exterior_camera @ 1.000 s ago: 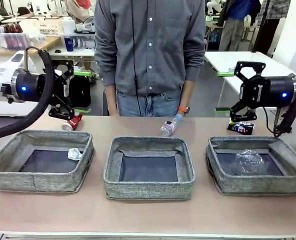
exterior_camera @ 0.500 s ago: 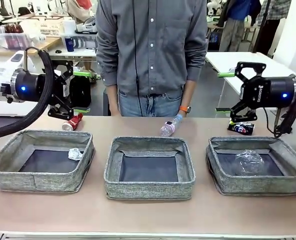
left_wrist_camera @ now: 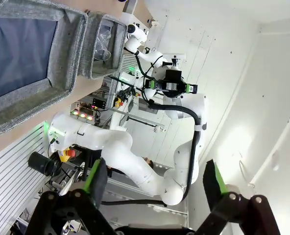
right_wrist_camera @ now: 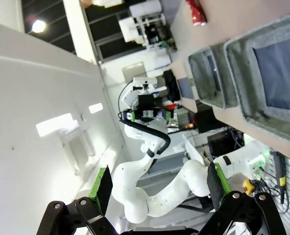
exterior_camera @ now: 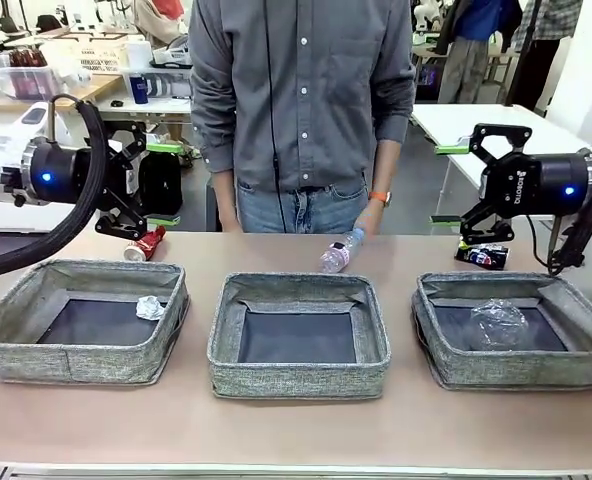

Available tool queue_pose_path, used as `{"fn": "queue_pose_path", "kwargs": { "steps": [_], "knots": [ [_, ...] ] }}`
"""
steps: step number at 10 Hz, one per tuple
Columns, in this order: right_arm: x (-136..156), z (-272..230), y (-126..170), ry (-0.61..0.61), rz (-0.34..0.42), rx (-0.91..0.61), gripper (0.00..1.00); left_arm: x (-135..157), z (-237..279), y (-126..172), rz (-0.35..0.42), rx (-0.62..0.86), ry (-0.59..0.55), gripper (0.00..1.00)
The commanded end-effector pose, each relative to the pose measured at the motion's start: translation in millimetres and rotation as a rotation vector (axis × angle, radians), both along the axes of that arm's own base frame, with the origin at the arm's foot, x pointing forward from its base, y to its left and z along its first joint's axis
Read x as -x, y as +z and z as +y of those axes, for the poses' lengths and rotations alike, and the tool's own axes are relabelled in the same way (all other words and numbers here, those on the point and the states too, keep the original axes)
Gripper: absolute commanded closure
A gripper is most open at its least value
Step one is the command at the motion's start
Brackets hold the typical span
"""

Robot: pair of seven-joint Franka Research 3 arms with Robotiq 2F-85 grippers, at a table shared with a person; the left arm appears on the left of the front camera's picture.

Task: Sort the waste into the appropriate baskets.
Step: Pick up the waste item pointed out by the person.

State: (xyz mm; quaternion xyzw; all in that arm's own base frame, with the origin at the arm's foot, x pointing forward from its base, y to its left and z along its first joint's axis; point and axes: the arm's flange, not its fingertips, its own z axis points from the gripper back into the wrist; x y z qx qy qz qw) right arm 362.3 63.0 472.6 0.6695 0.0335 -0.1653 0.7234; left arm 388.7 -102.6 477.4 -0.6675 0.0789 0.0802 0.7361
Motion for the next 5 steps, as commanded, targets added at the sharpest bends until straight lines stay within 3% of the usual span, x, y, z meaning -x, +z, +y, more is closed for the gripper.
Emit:
{"fn": "queue_pose_path", "kwargs": {
  "steps": [1,5],
  "knots": [
    [1.5,0.2,0.9,0.012,0.007,-0.007,0.00,0.9,-0.3,1.4,0.002,-0.010,-0.001,0.00],
    [1.5,0.2,0.9,0.012,0.007,-0.007,0.00,0.9,-0.3,1.4,0.002,-0.010,-0.001,0.00]
  ]
}}
